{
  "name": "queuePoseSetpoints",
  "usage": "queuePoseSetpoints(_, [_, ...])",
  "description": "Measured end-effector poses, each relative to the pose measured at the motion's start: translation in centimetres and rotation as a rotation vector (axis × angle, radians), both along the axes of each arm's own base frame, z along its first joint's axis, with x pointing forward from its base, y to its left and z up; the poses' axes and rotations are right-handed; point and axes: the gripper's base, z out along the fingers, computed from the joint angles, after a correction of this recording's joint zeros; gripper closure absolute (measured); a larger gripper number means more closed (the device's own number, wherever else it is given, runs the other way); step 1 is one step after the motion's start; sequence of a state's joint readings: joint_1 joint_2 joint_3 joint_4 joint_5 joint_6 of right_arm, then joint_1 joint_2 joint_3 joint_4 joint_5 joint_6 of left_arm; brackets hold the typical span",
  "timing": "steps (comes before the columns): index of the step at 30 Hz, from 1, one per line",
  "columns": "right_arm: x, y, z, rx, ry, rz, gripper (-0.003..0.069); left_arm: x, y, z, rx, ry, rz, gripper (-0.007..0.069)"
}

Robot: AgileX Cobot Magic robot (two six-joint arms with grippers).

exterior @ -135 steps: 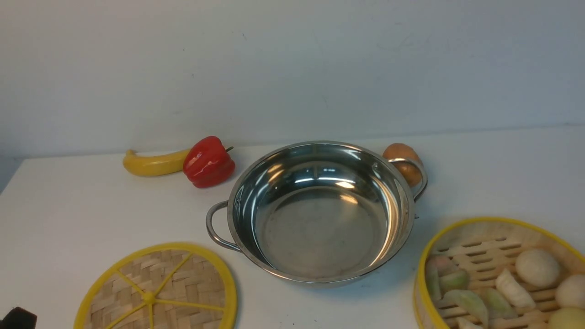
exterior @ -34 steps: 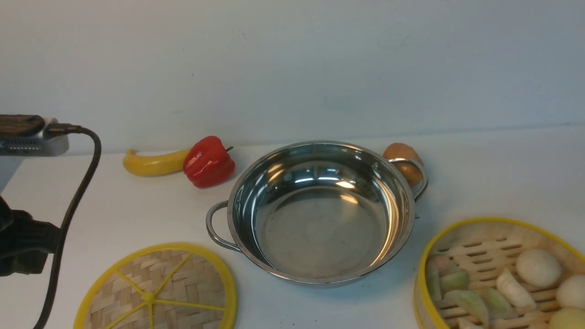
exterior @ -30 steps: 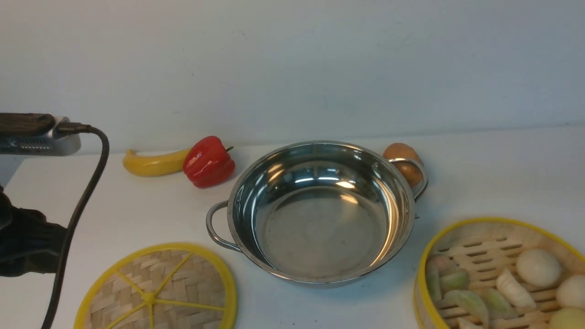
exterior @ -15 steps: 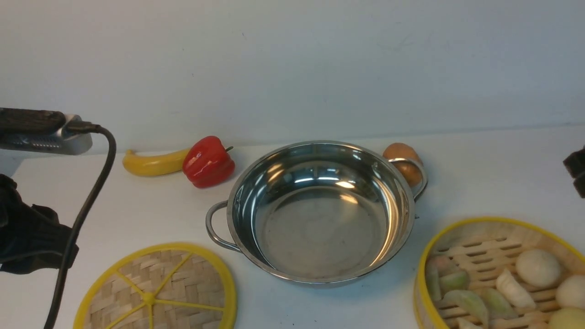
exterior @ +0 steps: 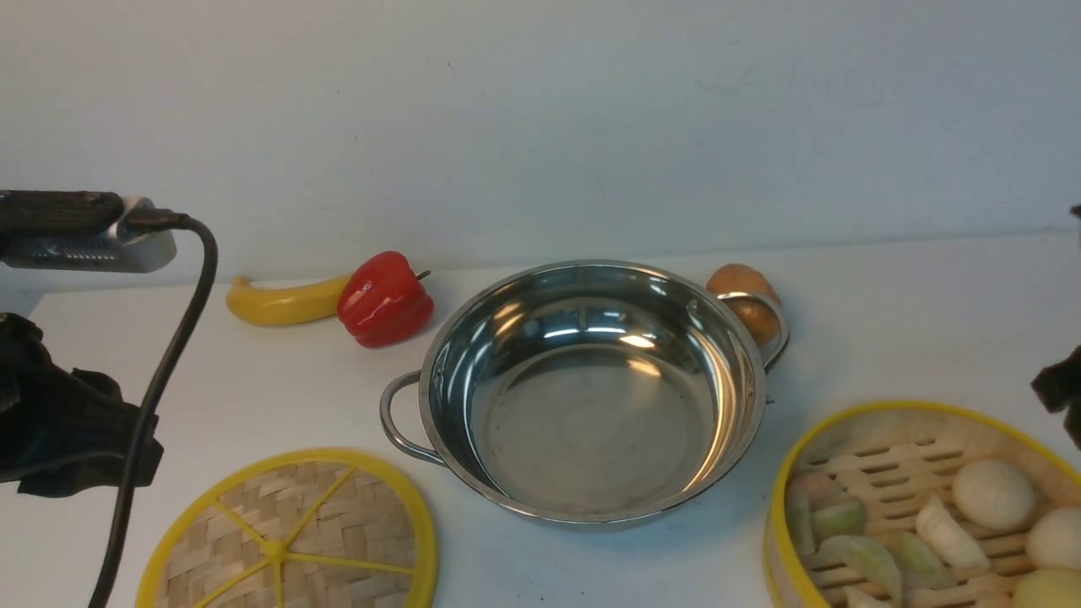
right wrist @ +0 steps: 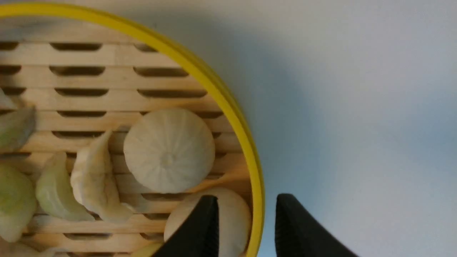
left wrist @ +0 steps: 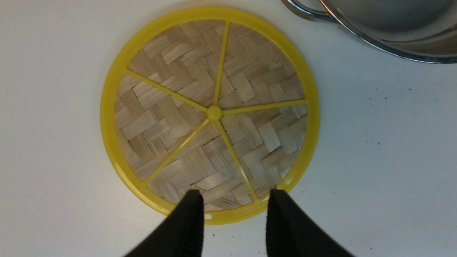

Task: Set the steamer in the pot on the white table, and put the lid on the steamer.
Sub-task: 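Reach for and grasp the rim of the bamboo steamer holding the buns with the right gripper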

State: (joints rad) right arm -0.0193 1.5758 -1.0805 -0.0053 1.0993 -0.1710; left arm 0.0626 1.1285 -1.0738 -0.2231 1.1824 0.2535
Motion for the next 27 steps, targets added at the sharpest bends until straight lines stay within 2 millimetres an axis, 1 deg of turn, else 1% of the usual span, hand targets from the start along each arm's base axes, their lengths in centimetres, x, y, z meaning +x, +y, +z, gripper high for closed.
queuePoseSetpoints(2, [-0.7, 0.0, -1.5, 0.003, 0.022, -0.013, 0.0417, 0.0, 0.0, 0.0, -0.001, 0.000, 0.000, 0.0383])
queuePoseSetpoints(5, [-1.0, 0.1, -2.5, 0.009, -0.001, -0.019, 0.0417, 0.0, 0.0, 0.0, -0.001, -0.001, 0.000, 0.0383])
queuePoseSetpoints(11, [-0.2, 0.1, -2.5, 0.010, -0.099, -0.020, 0.0417, 0.0, 0.0, 0.0, -0.001, -0.002, 0.000, 0.0383])
queuePoseSetpoints(19, [0.2, -0.2, -2.3, -0.016, -0.144, -0.018, 0.0417, 0.0, 0.0, 0.0, -0.006, -0.002, 0.000, 0.0383])
queuePoseSetpoints(27, [0.3, -0.2, -2.3, -0.016, -0.148, -0.023, 0.0417, 0.0, -0.2, 0.0, -0.019, -0.003, 0.000, 0.0383])
